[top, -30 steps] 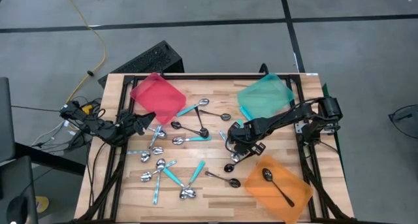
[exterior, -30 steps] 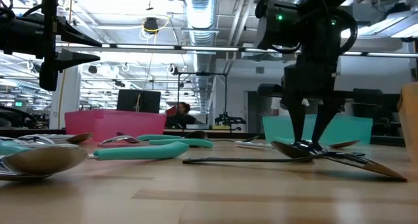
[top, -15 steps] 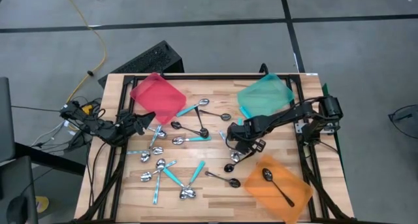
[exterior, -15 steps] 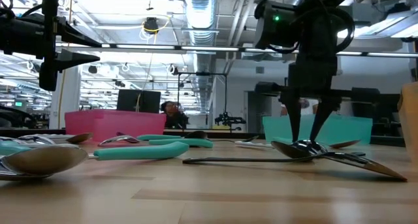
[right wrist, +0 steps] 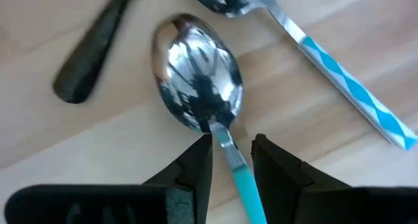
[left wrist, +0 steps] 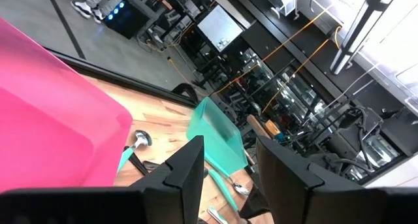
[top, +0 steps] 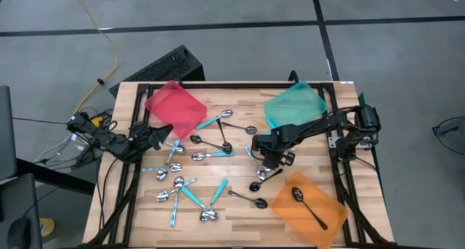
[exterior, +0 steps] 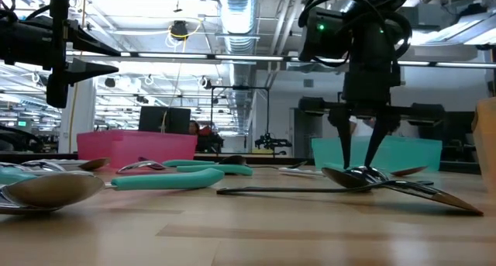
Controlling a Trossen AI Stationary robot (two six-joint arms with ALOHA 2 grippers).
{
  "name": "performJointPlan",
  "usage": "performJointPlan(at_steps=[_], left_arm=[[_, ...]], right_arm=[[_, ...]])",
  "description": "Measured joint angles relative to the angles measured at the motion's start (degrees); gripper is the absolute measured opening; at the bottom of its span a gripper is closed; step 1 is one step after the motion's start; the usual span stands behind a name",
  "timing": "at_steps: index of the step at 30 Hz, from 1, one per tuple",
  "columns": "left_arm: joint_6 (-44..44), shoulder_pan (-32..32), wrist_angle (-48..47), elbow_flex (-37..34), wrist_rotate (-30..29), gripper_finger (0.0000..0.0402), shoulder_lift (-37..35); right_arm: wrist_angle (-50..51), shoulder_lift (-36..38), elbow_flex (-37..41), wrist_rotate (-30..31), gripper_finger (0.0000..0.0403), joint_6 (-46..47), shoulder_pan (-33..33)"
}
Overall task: Sort silverware by color (type)
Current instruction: Put the blue spoon into the blue bin
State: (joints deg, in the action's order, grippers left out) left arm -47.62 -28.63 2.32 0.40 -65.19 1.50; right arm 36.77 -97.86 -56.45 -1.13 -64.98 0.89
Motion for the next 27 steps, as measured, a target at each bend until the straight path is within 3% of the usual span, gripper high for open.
performJointPlan(at_steps=[20, 27], left_arm=[[-0.04, 0.00, 0.03, 0.00, 0.19, 0.0123, -0.02], [-0.04, 0.01, 0.03, 0.00, 0.13, 0.0123, -0.02]], right_arm=[[-0.54, -4.17, -0.28, 1.53, 0.0128, -1.50, -0.40], [-0.39, -4.24, -0.17, 1.52, 0.0097, -1.14, -0.66]])
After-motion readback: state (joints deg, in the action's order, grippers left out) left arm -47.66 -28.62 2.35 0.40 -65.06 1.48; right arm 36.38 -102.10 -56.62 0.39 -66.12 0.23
